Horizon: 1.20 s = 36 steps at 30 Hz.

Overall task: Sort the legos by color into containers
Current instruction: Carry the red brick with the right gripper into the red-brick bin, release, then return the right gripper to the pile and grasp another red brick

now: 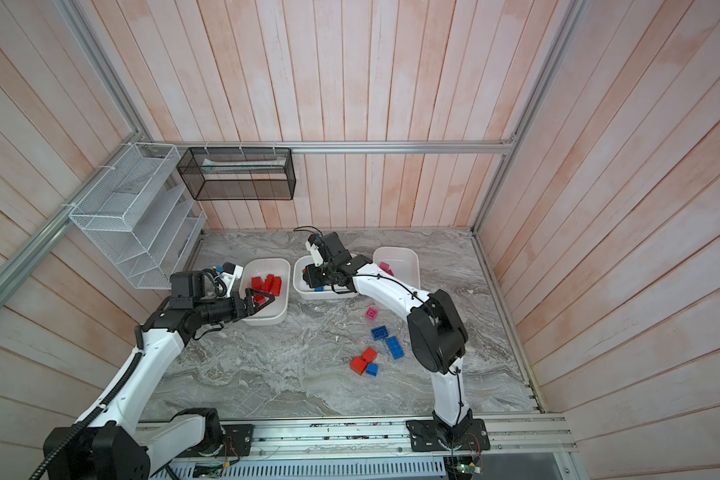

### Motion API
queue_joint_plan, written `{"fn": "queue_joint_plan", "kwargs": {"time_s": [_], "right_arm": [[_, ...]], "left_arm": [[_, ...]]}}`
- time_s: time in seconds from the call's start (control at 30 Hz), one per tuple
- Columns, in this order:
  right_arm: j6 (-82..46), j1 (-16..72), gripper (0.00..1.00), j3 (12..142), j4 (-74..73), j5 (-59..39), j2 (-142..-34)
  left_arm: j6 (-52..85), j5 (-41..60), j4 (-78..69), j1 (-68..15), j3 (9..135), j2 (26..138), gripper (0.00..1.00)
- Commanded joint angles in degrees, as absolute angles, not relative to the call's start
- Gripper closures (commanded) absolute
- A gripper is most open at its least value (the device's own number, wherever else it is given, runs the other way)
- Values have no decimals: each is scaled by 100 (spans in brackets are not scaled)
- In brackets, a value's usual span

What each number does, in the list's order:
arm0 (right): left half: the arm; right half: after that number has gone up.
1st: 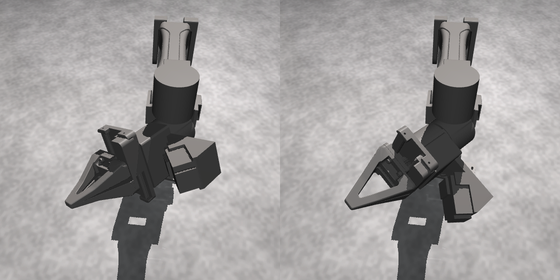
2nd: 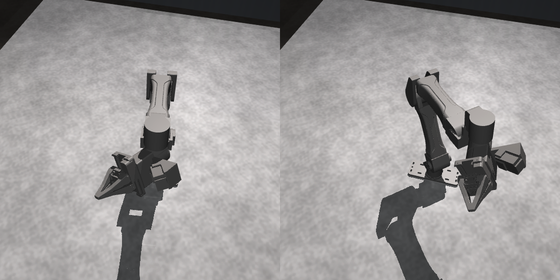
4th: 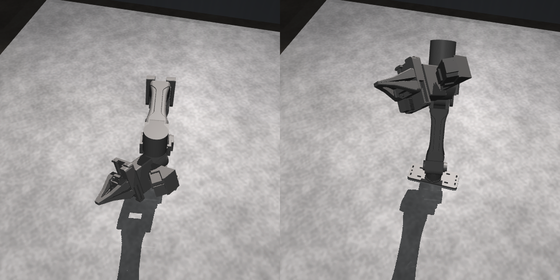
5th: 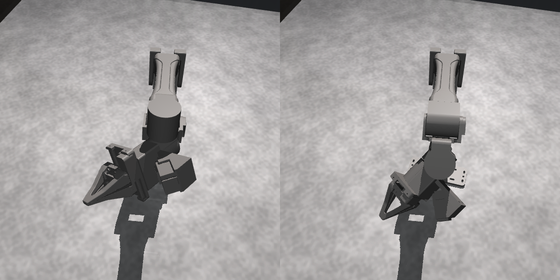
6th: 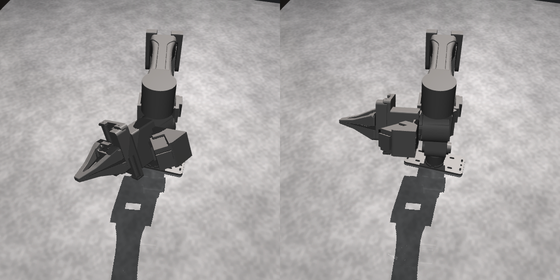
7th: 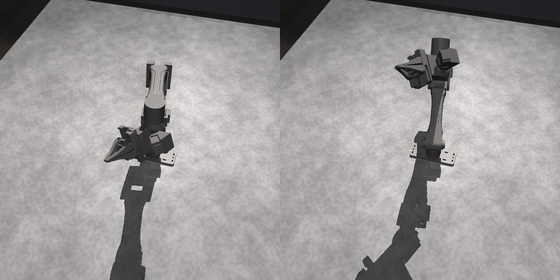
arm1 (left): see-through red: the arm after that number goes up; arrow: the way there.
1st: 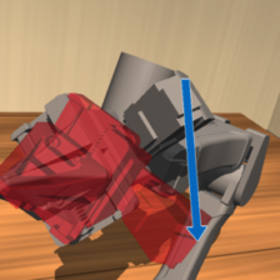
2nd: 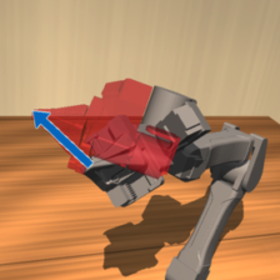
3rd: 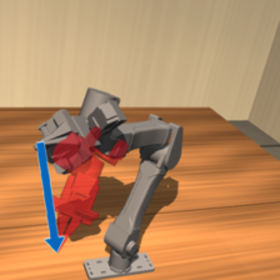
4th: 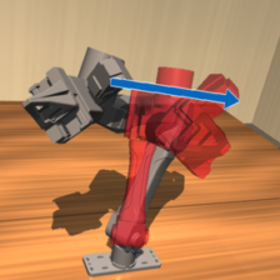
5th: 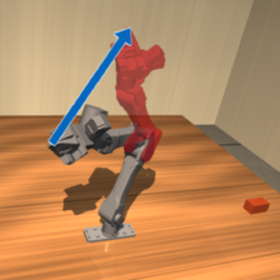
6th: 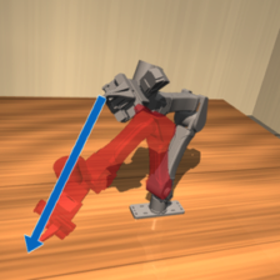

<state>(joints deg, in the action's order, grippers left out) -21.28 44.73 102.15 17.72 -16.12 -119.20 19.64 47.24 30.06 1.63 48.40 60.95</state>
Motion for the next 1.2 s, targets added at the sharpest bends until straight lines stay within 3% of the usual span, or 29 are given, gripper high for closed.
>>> {"fn": "queue_joint_plan", "kwargs": {"time_s": [0.0, 0.27, 0.43, 0.57, 0.67, 0.83, 1.17], "right_arm": [[-2382, 4663, 79, 10962, 1518, -2200, -12501], [-2571, 4877, 79, 12684, 1971, -2268, -13908], [-2514, 4943, 75, 12972, 2321, -2127, -14318], [-2463, 4951, 66, 13022, 2368, -2108, -14396], [-2346, 4942, 53, 13137, 2495, -2024, -14356], [-2163, 4788, 44, 12797, 2768, -1753, -13649], [-1722, 4627, 38, 8512, 2524, -1184, -10212]], "left_arm": [[2151, 4592, 3200, 211, 4702, 5916, 0], [2273, 4546, 3249, 236, 4440, 5686, 0], [2239, 4475, 3362, 246, 4408, 5595, 0], [2219, 4503, 3381, 247, 4324, 5580, 0], [2169, 4485, 3453, 244, 4325, 5563, 0], [2154, 4553, 3472, 246, 4319, 5534, 0], [1981, 4734, 3548, 246, 4391, 5595, 0]]}}
